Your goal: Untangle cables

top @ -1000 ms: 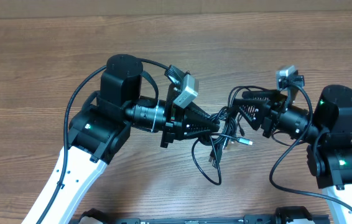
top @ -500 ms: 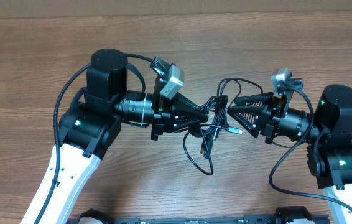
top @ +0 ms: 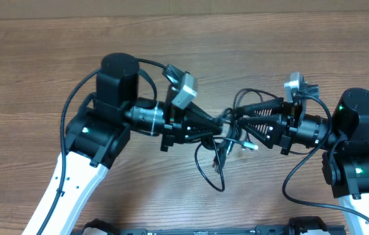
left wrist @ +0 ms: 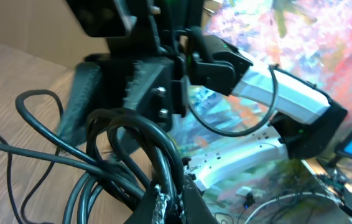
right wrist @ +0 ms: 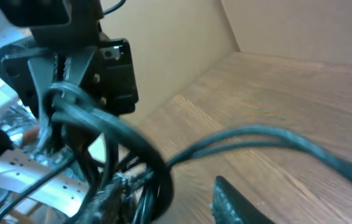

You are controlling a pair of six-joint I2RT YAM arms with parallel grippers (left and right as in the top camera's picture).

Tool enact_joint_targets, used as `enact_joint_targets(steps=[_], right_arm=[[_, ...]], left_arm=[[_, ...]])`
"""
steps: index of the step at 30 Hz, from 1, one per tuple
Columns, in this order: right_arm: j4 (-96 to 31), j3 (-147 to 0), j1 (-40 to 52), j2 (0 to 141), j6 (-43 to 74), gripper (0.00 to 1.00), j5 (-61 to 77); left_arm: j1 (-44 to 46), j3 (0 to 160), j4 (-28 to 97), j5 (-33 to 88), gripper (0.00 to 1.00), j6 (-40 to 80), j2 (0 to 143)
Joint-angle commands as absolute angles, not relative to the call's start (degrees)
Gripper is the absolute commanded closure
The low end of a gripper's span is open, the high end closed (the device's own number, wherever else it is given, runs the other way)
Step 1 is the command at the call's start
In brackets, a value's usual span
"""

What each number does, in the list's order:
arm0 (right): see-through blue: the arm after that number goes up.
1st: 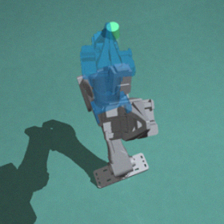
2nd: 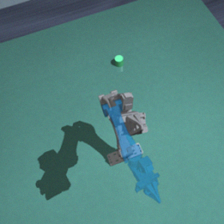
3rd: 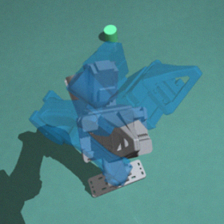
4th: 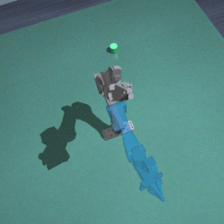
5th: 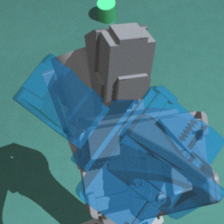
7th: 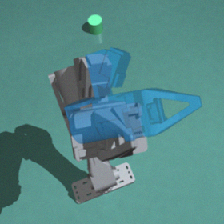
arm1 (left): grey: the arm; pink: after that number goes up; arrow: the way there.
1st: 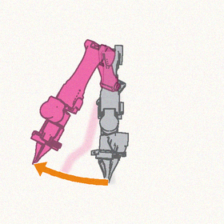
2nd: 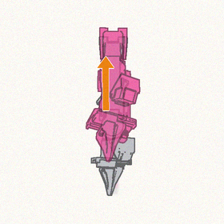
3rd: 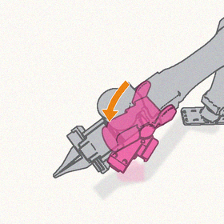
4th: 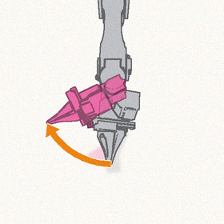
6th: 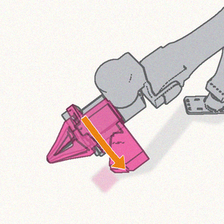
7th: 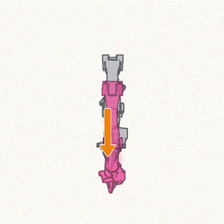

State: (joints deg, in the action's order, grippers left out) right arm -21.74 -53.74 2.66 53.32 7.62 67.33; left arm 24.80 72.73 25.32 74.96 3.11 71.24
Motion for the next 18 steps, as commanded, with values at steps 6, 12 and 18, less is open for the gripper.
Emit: enact_joint_targets(steps=[6,12,18], right_arm=[[-20.64,-53.65,2.5,53.04,7.57,0.91,70.67],[-20.67,-53.65,2.5,53.04,7.57,0.96,70.76],[-19.25,-53.65,2.5,53.04,6.96,0.96,76.55]], left_arm=[[26.28,73.28,25.06,75.85,0.96,0.82,70.06],[26.28,73.28,25.36,73.01,0.96,0.84,70.06],[26.28,73.28,25.76,69.19,0.96,1.87,70.06]])
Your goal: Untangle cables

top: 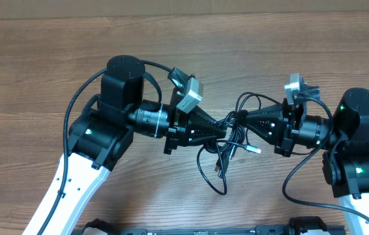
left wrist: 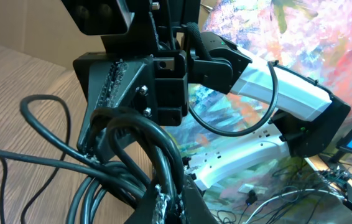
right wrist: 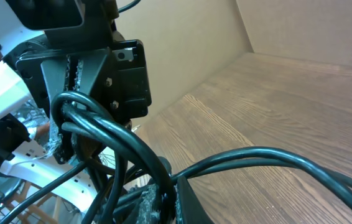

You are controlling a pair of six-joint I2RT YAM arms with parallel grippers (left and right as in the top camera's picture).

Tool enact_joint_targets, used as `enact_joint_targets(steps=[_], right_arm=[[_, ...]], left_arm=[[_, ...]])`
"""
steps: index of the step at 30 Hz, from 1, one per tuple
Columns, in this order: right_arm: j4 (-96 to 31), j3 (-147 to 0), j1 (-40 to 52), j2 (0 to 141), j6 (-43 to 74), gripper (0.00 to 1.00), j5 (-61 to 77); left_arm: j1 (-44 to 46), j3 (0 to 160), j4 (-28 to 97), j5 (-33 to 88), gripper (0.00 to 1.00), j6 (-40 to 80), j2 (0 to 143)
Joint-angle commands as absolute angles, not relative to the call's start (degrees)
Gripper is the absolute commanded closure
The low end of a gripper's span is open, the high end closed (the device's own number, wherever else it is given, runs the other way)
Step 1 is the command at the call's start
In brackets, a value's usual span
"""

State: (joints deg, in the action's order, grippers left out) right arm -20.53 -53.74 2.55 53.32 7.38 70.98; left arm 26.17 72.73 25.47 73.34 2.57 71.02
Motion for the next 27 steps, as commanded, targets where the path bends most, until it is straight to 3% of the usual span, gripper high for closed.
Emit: enact_joint_targets(steps=[1,4,18,27], right_arm=[[-17.74,-53.65,2.5,53.04,6.96,0.96,78.89],[-12.64,-53.65,2.5,53.04,7.03,0.96,84.09],[-1.08,-53.65,2.55,53.04,11.99,0.96,84.51],[-0.08,-53.65,2.5,53.1,11.99,0.96,82.72]], left_arm=[[26.28,73.28,26.11,67.13,0.96,2.94,70.08],[26.28,73.28,27.29,62.17,0.96,5.76,70.08],[30.68,73.28,28.88,61.32,0.96,5.76,71.0],[31.97,73.28,28.93,61.54,0.96,5.8,72.58]])
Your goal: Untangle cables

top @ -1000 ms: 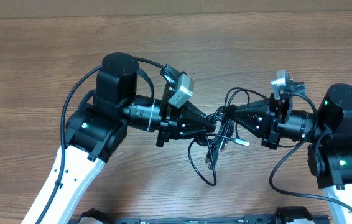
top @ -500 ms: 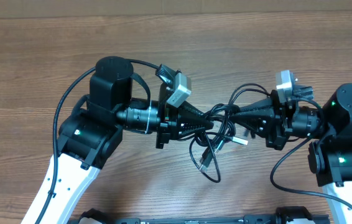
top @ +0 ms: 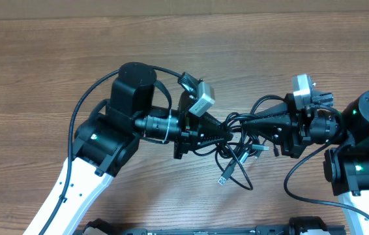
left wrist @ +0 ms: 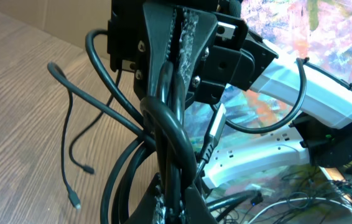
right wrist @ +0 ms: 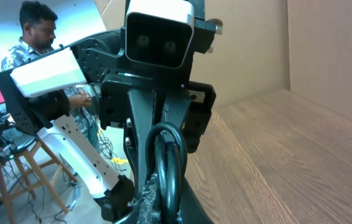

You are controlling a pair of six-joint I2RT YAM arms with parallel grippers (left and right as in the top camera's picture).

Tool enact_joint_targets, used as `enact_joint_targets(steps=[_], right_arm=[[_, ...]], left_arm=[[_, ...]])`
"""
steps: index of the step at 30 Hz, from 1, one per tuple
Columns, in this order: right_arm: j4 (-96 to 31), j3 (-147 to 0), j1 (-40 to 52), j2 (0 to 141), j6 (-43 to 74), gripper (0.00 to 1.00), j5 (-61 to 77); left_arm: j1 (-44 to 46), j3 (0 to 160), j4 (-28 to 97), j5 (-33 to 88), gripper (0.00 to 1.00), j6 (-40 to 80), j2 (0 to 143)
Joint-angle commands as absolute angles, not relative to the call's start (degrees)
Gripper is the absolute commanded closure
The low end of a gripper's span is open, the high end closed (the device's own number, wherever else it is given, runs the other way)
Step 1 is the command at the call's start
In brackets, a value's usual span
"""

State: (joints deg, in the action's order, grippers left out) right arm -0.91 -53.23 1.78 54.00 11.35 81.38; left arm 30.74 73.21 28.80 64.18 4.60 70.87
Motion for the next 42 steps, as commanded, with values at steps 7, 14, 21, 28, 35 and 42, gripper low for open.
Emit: enact_joint_targets(steps=[7,14,21,28,35,42], right_arm=[[-0.78,-53.65,2.48,53.1,11.97,0.96,74.41],[-10.0,-53.65,2.42,53.1,7.88,0.96,63.96],[-14.0,-53.65,-0.01,53.1,5.78,0.96,59.13],[-20.34,-53.65,-1.74,53.1,0.32,0.96,56.42],[-23.97,-53.65,-1.74,53.1,-2.85,0.96,55.7],[-26.22,-53.65,-1.74,53.1,-5.63,0.96,48.45]], left_arm=[[31.97,73.28,30.59,61.56,0.96,5.78,72.64],[31.94,73.28,31.16,61.56,0.96,5.76,72.64],[31.9,73.28,31.31,61.54,0.96,5.76,72.64],[31.9,73.28,31.05,60.58,0.96,5.76,72.64],[31.73,73.28,30.02,60.6,0.96,5.8,72.64],[31.46,73.28,30.2,60.66,0.96,5.8,72.64]])
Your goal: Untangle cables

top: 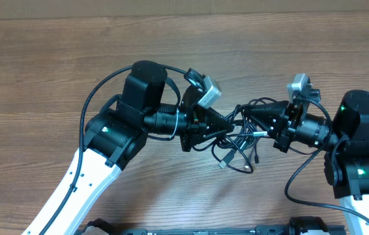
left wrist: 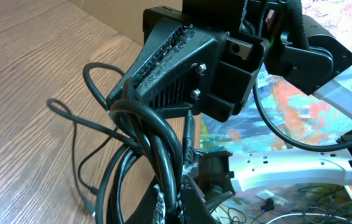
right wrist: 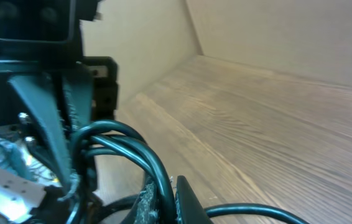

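Observation:
A knot of black cables [top: 240, 137] hangs between the two arms over the wooden table, loops and plug ends trailing below it. My left gripper [top: 231, 123] is shut on a thick black strand [left wrist: 163, 155] of the tangle. From the right, my right gripper [top: 246, 111] is also shut on a black strand [right wrist: 157, 171]. The two sets of fingertips nearly touch at the middle of the bundle. In the left wrist view the right gripper's ribbed finger [left wrist: 170, 74] sits just behind the looped cables.
The wooden table [top: 41, 78] spreads all round the arms. Loose cable loops and a silver-tipped plug [top: 225, 162] hang or lie toward the near side. A box wall [right wrist: 275, 31] stands behind the table in the right wrist view.
Both grippers stay shut on the tangle. The left arm has shifted right and away; the grippers' meeting point sits slightly higher in the overhead view. The trailing loops have spread out below.
At first my left gripper held the cables while the right gripper's jaws stood apart beside them. Then the right gripper was shut on a strand too. After that both arms had moved right with the bundle, and now the loops hang looser beneath the tips.

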You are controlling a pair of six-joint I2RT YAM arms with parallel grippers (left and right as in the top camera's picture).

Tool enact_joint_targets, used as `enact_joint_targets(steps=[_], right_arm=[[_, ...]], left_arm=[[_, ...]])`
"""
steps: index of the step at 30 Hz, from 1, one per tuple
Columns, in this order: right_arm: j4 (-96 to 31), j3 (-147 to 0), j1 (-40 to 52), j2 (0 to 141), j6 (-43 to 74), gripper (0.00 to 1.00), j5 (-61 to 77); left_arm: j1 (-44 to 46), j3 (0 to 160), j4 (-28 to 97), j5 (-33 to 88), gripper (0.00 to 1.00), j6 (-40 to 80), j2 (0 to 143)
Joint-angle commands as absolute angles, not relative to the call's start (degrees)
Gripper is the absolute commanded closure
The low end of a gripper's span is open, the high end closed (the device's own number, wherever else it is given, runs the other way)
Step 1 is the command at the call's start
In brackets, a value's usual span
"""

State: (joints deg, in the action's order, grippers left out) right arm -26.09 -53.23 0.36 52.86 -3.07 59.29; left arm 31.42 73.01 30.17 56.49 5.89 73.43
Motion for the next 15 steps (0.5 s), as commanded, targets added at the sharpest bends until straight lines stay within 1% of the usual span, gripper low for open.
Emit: enact_joint_targets(steps=[1,9,15], right_arm=[[-26.3,-53.65,-1.74,53.1,-6.85,0.96,48.42],[-26.55,-53.65,-1.74,53.1,-10.81,0.96,48.45],[-28.53,-53.65,-1.74,53.1,-10.57,0.96,48.45]], left_arm=[[31.48,73.28,30.17,60.66,0.96,5.8,72.64],[31.48,73.28,30.2,61.08,0.96,5.78,72.64],[31.48,73.28,30.2,61.06,0.96,5.78,72.64]])
